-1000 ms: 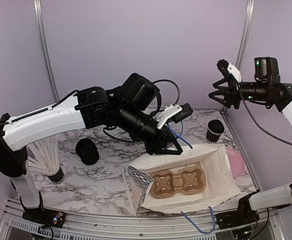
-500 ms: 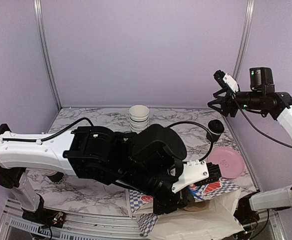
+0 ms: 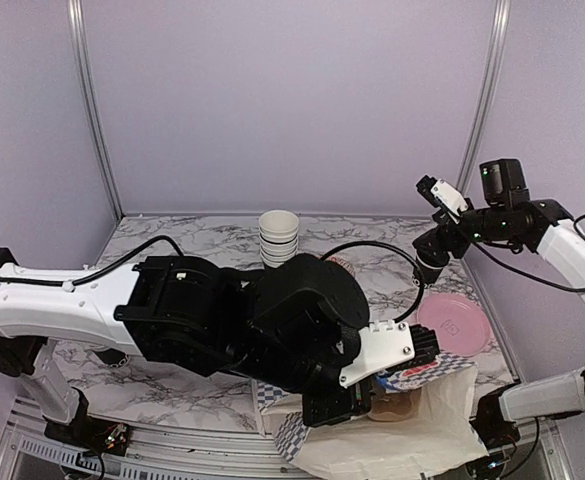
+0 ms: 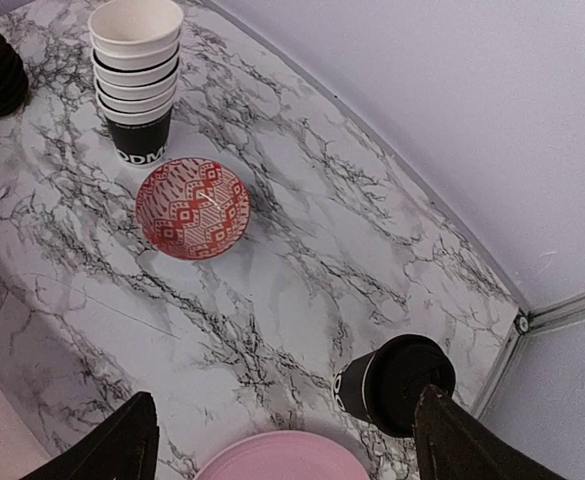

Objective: Pack the takeout coffee

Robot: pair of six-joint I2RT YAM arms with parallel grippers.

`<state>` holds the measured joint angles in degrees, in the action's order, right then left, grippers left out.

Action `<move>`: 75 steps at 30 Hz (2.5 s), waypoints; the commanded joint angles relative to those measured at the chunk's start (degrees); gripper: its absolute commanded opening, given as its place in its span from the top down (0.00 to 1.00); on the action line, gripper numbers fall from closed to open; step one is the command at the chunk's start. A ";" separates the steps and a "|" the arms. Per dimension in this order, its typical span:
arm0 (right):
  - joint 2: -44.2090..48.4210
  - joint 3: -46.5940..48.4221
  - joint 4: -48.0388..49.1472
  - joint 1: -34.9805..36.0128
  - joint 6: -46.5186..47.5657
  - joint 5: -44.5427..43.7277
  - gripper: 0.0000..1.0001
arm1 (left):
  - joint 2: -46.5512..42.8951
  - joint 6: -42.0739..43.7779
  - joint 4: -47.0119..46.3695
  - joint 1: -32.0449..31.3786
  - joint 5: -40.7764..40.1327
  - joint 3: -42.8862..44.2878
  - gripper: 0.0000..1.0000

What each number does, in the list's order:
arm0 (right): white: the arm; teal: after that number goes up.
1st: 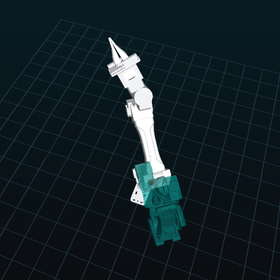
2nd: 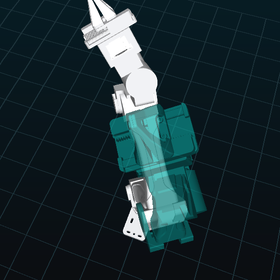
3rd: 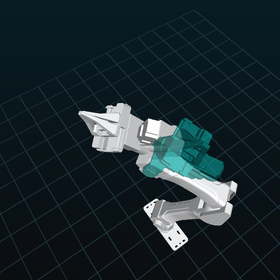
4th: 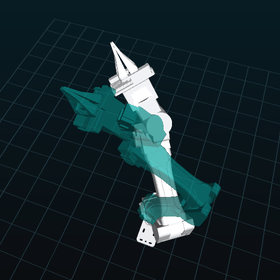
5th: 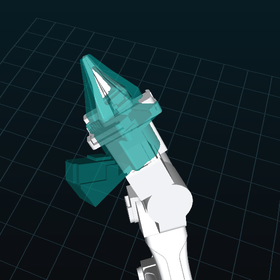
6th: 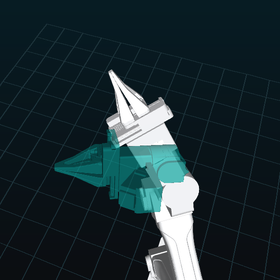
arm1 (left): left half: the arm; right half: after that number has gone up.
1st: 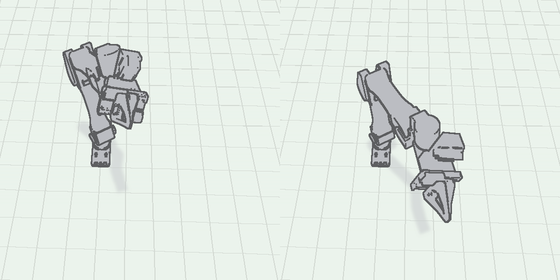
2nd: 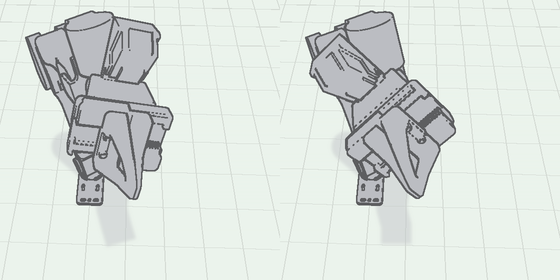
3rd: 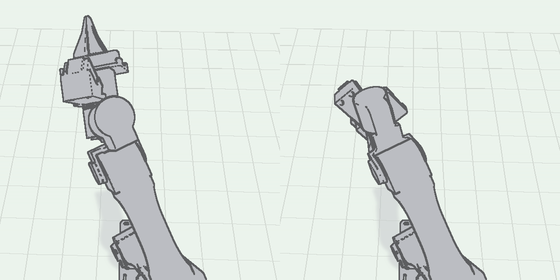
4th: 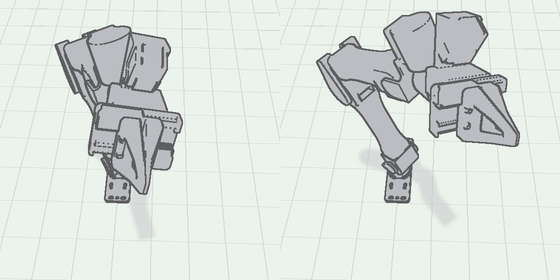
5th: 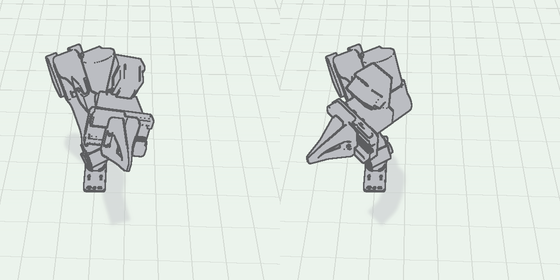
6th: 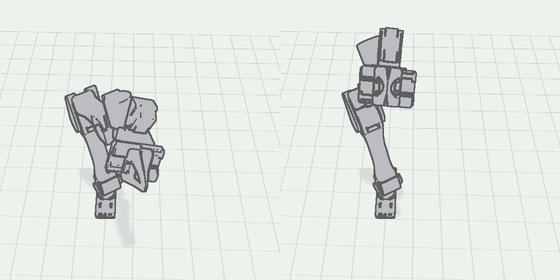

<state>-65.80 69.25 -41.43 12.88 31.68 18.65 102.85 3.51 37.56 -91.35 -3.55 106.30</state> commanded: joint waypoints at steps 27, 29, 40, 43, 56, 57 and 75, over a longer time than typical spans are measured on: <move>-34.68 18.20 -3.83 -14.50 -2.33 -12.50 0.13 | -1.74 4.90 -0.84 23.41 10.56 -4.35 0.75; -35.73 19.03 -4.07 -14.57 -2.41 -12.07 0.13 | -2.14 4.69 -0.95 23.41 10.19 -4.56 0.74; -37.85 22.59 -7.15 -14.53 -3.30 -7.05 0.20 | -4.92 4.31 -1.70 23.41 8.31 -6.84 0.69; -35.48 21.32 -5.65 -14.50 -4.31 -5.38 0.20 | -5.42 4.08 -1.80 23.41 8.34 -6.90 0.68; -39.27 21.03 -7.38 -14.48 -3.47 -6.52 0.18 | -5.84 3.79 -2.31 23.41 8.28 -7.42 0.63; -39.57 21.01 -7.55 -14.48 -3.43 -6.48 0.18 | -5.87 3.80 -2.26 23.41 8.06 -7.47 0.63; -36.72 20.62 -7.43 -14.40 -4.82 -4.96 0.17 | -6.84 3.81 -2.24 23.41 6.98 -8.60 0.61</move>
<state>-104.55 89.34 -48.14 -1.52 28.01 14.20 98.35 7.73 36.14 -68.27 3.92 98.28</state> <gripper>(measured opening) 0.816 0.385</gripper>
